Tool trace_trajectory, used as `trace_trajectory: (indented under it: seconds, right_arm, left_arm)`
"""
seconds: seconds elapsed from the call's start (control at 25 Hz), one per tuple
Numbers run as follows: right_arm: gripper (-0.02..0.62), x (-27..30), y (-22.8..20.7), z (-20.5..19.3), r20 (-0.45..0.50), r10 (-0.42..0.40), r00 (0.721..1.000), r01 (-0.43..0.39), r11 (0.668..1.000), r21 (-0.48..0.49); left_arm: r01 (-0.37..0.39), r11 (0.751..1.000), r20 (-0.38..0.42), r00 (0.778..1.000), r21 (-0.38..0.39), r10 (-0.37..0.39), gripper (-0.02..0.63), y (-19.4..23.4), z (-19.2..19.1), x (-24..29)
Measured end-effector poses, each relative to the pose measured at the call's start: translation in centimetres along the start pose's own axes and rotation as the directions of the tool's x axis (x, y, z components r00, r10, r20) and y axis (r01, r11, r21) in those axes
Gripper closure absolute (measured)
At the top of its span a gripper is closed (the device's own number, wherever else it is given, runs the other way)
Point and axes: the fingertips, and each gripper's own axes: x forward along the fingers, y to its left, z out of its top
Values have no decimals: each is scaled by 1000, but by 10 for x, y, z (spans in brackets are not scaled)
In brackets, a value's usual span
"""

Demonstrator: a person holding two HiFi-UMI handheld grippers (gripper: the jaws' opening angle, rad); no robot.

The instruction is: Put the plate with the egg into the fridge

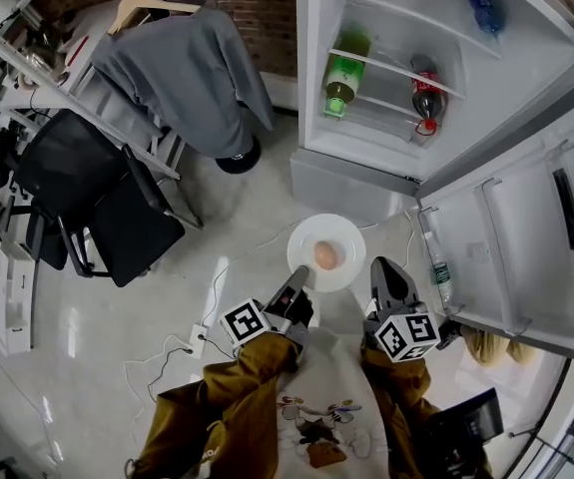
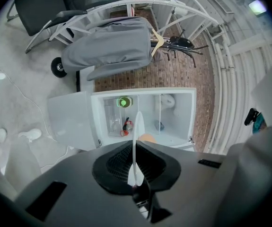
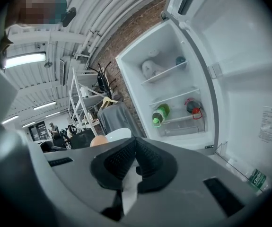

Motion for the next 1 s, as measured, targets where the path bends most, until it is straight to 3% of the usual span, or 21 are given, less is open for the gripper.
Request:
trace_trajectory:
  seconds: [0.32, 0.76, 1.0]
  right_arm:
    - [591, 60, -38, 29, -2, 11, 1000, -11, 1000, 9]
    - [591, 124, -93, 106, 41, -9, 999, 12, 996, -90]
    - [591, 139, -109, 135, 48, -27, 998, 36, 980, -195]
  left_arm:
    - [-25, 999, -11, 1000, 39, 25, 589, -5, 31, 71]
    - [-4, 997, -47, 999, 76, 7, 589, -33, 54, 183]
    - [11, 997, -56, 998, 75, -7, 589, -43, 58, 225]
